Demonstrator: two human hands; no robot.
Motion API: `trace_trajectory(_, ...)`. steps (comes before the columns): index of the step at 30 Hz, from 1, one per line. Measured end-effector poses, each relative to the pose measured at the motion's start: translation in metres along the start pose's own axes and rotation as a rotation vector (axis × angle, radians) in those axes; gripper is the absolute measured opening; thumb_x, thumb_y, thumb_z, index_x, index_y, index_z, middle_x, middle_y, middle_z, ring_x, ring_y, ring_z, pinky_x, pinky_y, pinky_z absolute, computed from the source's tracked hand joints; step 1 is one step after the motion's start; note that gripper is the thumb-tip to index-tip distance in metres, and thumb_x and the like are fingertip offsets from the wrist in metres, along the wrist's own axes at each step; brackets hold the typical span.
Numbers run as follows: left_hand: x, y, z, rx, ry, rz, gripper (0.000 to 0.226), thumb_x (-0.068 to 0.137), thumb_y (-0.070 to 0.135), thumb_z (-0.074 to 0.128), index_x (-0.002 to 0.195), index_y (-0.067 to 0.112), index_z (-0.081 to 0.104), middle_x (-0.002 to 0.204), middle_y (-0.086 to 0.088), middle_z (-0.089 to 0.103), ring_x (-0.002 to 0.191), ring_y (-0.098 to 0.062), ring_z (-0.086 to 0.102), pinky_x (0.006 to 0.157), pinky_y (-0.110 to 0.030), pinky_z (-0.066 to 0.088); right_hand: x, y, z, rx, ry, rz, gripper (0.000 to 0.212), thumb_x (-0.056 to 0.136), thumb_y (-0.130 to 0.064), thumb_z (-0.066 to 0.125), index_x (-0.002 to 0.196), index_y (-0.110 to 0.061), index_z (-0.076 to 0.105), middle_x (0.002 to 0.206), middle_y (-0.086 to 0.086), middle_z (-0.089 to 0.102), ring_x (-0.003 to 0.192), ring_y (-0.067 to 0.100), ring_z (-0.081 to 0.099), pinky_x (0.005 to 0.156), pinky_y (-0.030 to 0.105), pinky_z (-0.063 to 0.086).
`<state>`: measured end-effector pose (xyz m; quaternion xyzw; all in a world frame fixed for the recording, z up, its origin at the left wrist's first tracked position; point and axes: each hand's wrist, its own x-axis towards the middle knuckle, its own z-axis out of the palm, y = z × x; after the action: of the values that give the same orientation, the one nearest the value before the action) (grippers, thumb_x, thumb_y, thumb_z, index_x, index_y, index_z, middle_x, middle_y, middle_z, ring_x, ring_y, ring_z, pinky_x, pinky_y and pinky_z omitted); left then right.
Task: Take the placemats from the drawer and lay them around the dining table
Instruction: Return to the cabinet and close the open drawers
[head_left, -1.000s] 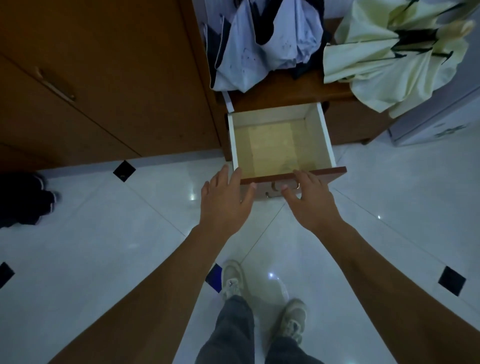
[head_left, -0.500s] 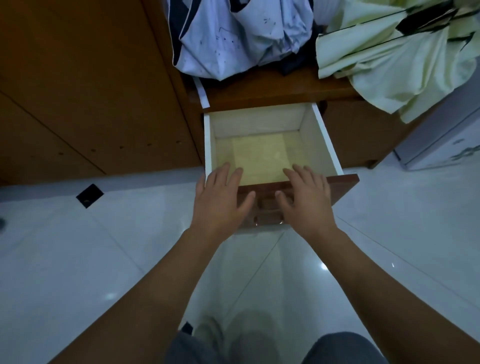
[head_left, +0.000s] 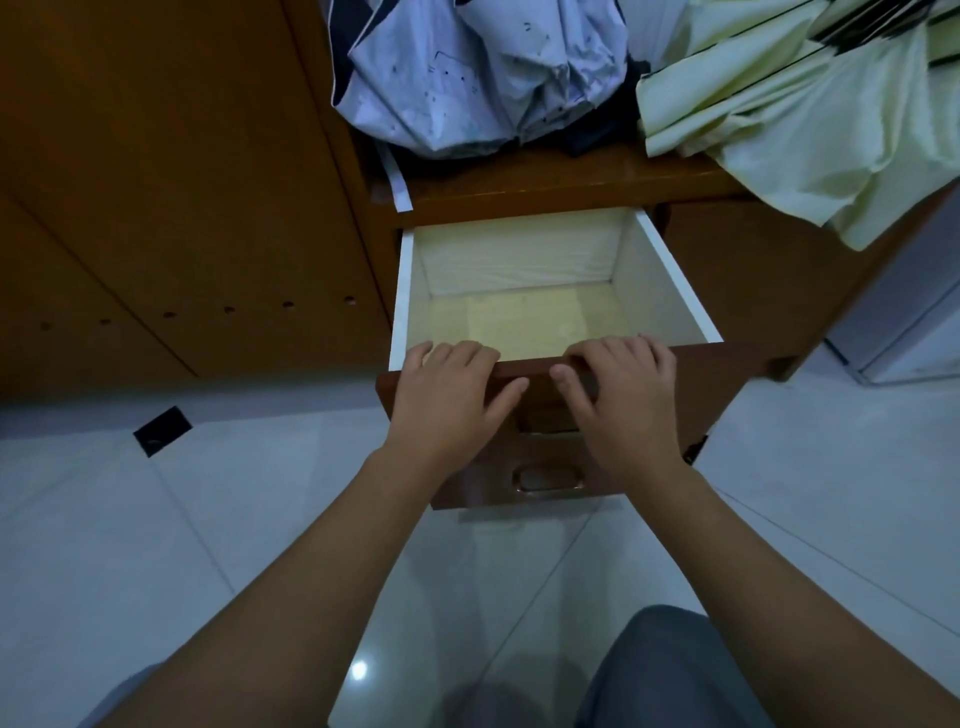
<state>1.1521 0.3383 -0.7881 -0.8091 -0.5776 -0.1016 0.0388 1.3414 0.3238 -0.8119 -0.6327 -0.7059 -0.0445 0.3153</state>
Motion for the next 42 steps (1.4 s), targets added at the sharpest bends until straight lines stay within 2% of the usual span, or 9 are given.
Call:
trace_trajectory(5, -0.001, -0.005, -0.005, -0.044, -0.033, 0.003, 0.050, 0.097, 0.061, 0.033, 0.124, 0.026, 0.057, 0.114, 0.006, 0.065, 0.104, -0.017, 0.058, 0.098, -0.035, 0.037, -0.003, -0.004, -0.005, 0.084, 0.043, 0.005, 0.026, 0.094, -0.043, 0.055, 0.109, -0.023, 0.064, 0.107, -0.007, 0.061, 0.106, 0.014, 0.051, 0.104, 0.032, 0.028)
trace_trajectory(11, 0.003, -0.008, 0.005, -0.009, 0.049, 0.002, 0.049, 0.097, 0.060, 0.033, 0.119, 0.025, 0.060, 0.106, 0.006, 0.066, 0.098, -0.017, 0.058, 0.090, -0.035, 0.039, -0.001, -0.003, 0.004, 0.102, 0.114, -0.014, 0.022, 0.091, -0.039, 0.062, 0.105, -0.023, 0.067, 0.102, -0.007, 0.062, 0.100, 0.013, 0.052, 0.098, 0.034, 0.035)
trace_trajectory(19, 0.007, -0.037, -0.002, -0.079, 0.096, -0.050, 0.048, 0.097, 0.052, 0.040, 0.133, 0.023, 0.053, 0.130, 0.004, 0.058, 0.122, -0.017, 0.049, 0.109, -0.039, 0.028, 0.025, -0.005, 0.007, 0.020, 0.035, 0.014, 0.019, 0.091, -0.041, 0.060, 0.103, -0.026, 0.063, 0.100, -0.010, 0.060, 0.097, 0.013, 0.051, 0.094, 0.028, 0.029)
trace_trajectory(23, 0.014, -0.051, -0.003, -0.086, 0.083, -0.063, 0.051, 0.098, 0.051, 0.040, 0.139, 0.023, 0.048, 0.141, 0.001, 0.049, 0.132, -0.018, 0.040, 0.113, -0.042, 0.025, 0.039, -0.006, 0.016, 0.001, 0.051, 0.029, 0.019, 0.092, -0.039, 0.059, 0.104, -0.025, 0.063, 0.100, -0.009, 0.060, 0.097, 0.014, 0.051, 0.093, 0.031, 0.033)
trace_trajectory(29, 0.017, -0.053, -0.002, -0.130, 0.045, -0.080, 0.055, 0.099, 0.051, 0.038, 0.148, 0.025, 0.036, 0.150, -0.001, 0.039, 0.140, -0.019, 0.030, 0.117, -0.043, 0.018, 0.057, -0.014, 0.019, -0.001, 0.024, 0.079, 0.023, 0.091, -0.035, 0.061, 0.112, -0.024, 0.063, 0.109, -0.007, 0.060, 0.107, 0.015, 0.050, 0.096, 0.032, 0.034)
trace_trajectory(33, 0.022, -0.054, 0.004, -0.129, 0.047, -0.066, 0.057, 0.098, 0.051, 0.038, 0.148, 0.025, 0.035, 0.150, 0.000, 0.040, 0.140, -0.019, 0.030, 0.118, -0.045, 0.017, 0.040, -0.021, 0.019, 0.067, 0.087, -0.024, 0.025, 0.087, -0.030, 0.067, 0.110, -0.022, 0.063, 0.107, -0.008, 0.058, 0.103, 0.010, 0.049, 0.087, 0.024, 0.037)
trace_trajectory(36, 0.024, -0.054, 0.008, -0.118, 0.061, -0.057, 0.057, 0.097, 0.052, 0.038, 0.147, 0.024, 0.036, 0.148, 0.000, 0.041, 0.139, -0.019, 0.032, 0.118, -0.046, 0.017, 0.020, -0.019, 0.028, 0.038, -0.054, -0.019, 0.024, 0.088, -0.034, 0.063, 0.110, -0.025, 0.063, 0.106, -0.011, 0.059, 0.099, 0.007, 0.049, 0.085, 0.026, 0.043)
trace_trajectory(38, 0.024, -0.055, 0.008, -0.118, 0.068, -0.059, 0.057, 0.097, 0.052, 0.039, 0.147, 0.024, 0.036, 0.148, 0.000, 0.041, 0.139, -0.019, 0.031, 0.118, -0.045, 0.017, 0.009, -0.013, 0.040, -0.011, -0.157, 0.009, 0.026, 0.090, -0.036, 0.062, 0.115, -0.027, 0.063, 0.110, -0.011, 0.060, 0.103, 0.009, 0.051, 0.088, 0.028, 0.042)
trace_trajectory(42, 0.023, -0.057, 0.009, -0.137, 0.061, -0.043, 0.057, 0.097, 0.050, 0.040, 0.148, 0.024, 0.035, 0.149, 0.000, 0.040, 0.141, -0.019, 0.029, 0.118, -0.045, 0.016, 0.004, -0.008, 0.058, -0.051, -0.161, 0.044, 0.020, 0.088, -0.035, 0.065, 0.106, -0.027, 0.066, 0.104, -0.009, 0.063, 0.098, 0.014, 0.053, 0.086, 0.032, 0.040)
